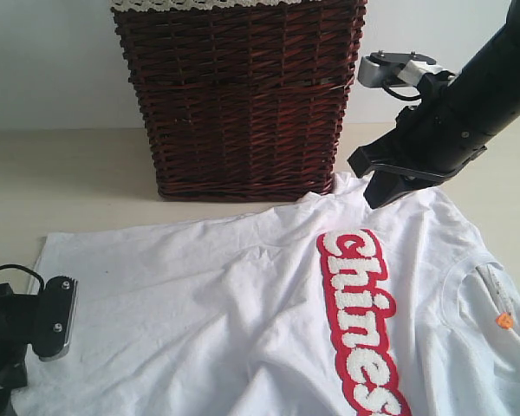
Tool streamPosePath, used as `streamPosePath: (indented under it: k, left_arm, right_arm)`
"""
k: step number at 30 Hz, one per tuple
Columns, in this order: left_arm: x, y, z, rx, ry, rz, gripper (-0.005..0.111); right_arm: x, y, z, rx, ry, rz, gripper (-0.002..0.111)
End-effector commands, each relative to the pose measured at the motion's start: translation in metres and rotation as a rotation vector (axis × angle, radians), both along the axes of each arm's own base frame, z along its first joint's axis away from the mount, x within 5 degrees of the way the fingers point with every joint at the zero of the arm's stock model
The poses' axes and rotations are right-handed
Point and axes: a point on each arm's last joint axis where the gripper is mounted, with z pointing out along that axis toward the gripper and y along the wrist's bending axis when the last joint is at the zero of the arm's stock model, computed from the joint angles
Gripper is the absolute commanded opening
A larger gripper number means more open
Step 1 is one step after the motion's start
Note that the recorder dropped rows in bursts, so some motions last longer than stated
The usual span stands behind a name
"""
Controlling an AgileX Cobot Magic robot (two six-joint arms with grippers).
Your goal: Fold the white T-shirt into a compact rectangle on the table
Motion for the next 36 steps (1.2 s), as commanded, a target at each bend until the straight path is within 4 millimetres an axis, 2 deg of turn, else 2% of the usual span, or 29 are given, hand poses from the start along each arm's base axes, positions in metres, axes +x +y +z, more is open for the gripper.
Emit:
streamPosePath:
  k: [1,7,9,11,15,19,20,25,29,33,36]
  left_arm:
    - [0.001,0.003,0.001,0.025,-0.005,-0.022,0.047]
    - [0.008,0.000,-0.001,-0.006,-0.093,-0.023,0.047]
    - [0.002,0.005,-0.013,0.027,-0.080,-0.088,0.047]
    - [0.002,0.007,-0.027,0.029,-0.074,-0.068,0.047]
    - [0.019,0.006,-0.028,-0.012,-0.197,-0.022,0.047]
    - [0.038,0.036,-0.032,0.010,-0.206,0.069,0.047]
    - [0.050,0.044,-0.033,0.014,-0.214,0.099,0.047]
    - [0.072,0.062,-0.037,0.072,-0.180,0.012,0.047]
    - [0.088,0.085,-0.032,0.084,-0.207,0.083,0.047]
    - [0.092,0.103,-0.026,0.108,-0.167,0.093,0.047]
    - [0.091,0.102,-0.026,0.103,-0.154,0.076,0.047]
  right_arm:
    - [-0.001,0.000,0.003,0.003,-0.015,0.007,0.000]
    - [-0.001,0.000,0.003,0.003,-0.015,0.007,0.000]
    - [-0.001,0.000,0.003,0.003,-0.017,0.007,0.000]
    - [-0.001,0.000,0.003,0.003,-0.021,0.005,0.000]
    - [-0.001,0.000,0.003,0.003,-0.021,0.005,0.000]
    - [0.000,-0.001,0.003,-0.009,-0.029,0.008,0.000]
    - [0.000,-0.001,0.003,-0.009,-0.031,0.007,0.000]
    - [0.001,-0.002,0.003,-0.026,-0.047,0.011,0.000]
    - [0.001,-0.004,0.002,-0.041,-0.051,0.017,0.000]
    - [0.002,-0.006,0.001,-0.069,-0.061,0.027,0.000]
    - [0.002,-0.007,0.001,-0.090,-0.071,0.036,0.000]
